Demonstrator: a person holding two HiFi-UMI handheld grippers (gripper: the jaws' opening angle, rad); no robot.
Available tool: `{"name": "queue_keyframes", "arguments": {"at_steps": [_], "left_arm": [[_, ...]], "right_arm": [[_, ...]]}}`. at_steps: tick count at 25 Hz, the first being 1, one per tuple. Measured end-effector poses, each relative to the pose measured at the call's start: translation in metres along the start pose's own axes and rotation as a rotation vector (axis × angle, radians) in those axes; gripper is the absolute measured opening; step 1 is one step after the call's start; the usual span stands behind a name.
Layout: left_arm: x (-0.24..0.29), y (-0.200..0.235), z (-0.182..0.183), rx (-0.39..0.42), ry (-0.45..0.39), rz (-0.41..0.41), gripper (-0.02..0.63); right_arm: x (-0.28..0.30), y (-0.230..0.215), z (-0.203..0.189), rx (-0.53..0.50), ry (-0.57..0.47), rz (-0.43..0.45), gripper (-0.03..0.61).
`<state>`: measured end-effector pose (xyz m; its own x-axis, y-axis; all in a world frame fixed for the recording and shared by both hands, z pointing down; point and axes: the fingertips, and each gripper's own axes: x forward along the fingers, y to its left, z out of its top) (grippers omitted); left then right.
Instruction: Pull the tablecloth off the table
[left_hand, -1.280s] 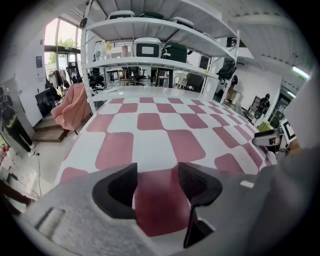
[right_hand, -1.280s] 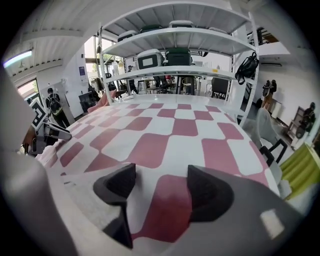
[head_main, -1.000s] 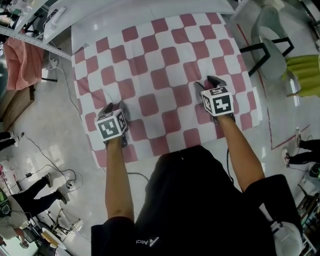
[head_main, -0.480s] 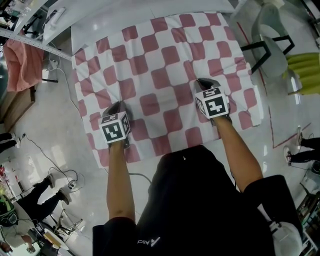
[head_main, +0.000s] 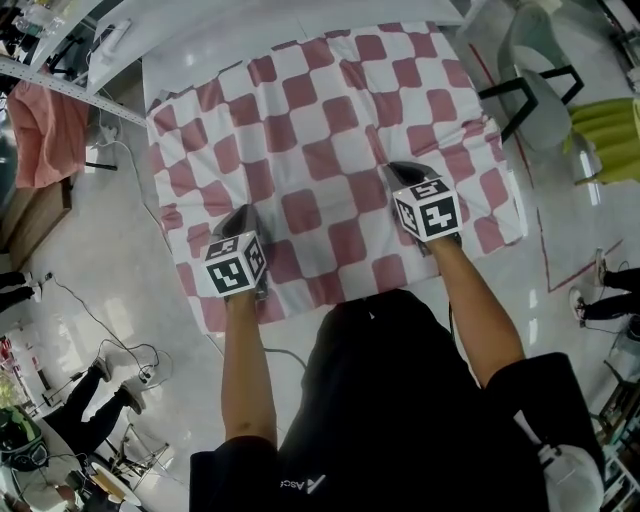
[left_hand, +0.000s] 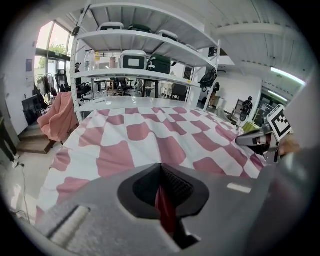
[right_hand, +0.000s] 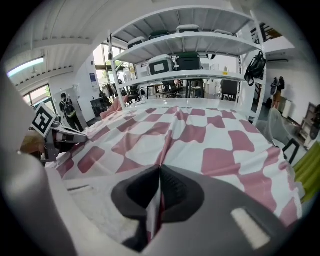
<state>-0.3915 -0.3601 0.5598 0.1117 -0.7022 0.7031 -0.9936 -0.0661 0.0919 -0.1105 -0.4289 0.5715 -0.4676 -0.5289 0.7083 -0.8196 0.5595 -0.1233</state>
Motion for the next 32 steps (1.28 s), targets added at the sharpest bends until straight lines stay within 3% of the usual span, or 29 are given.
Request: {"name": "queue_keyframes", "arguments": {"at_steps": [9,17,24,29,32], "left_arm": [[-0.051,-0.022,-0.004,-0.009,-0.126,-0.105,0.009],[-0.113,-0.052,-0.035,-0.038,-0.252,-0.194,0.009],[-0.183,-0.086,-0.025,-0.058,-0.372,-0.161,0.009],[-0.269,-0.118,-0.091,-0.07,-0.473,-0.07,0.009],[-0.308,-0.138,-0.096,-0.104,-0.529,-0.033,0.009]], "right_arm": [[-0.036,0.077,-0.009,-0.018,-0.101,0.146,0.003],[-0.09,0.125,-0.041,0.022,-0.198,0.249,0.003],[-0.16,0.155,-0.048,-0.005,-0.276,0.396,0.003],[-0.24,0.192,-0.11,-0.033,-0.388,0.494,0.003],[-0.282,0.2,-0.119,-0.047,-0.422,0.555,0.003]]}}
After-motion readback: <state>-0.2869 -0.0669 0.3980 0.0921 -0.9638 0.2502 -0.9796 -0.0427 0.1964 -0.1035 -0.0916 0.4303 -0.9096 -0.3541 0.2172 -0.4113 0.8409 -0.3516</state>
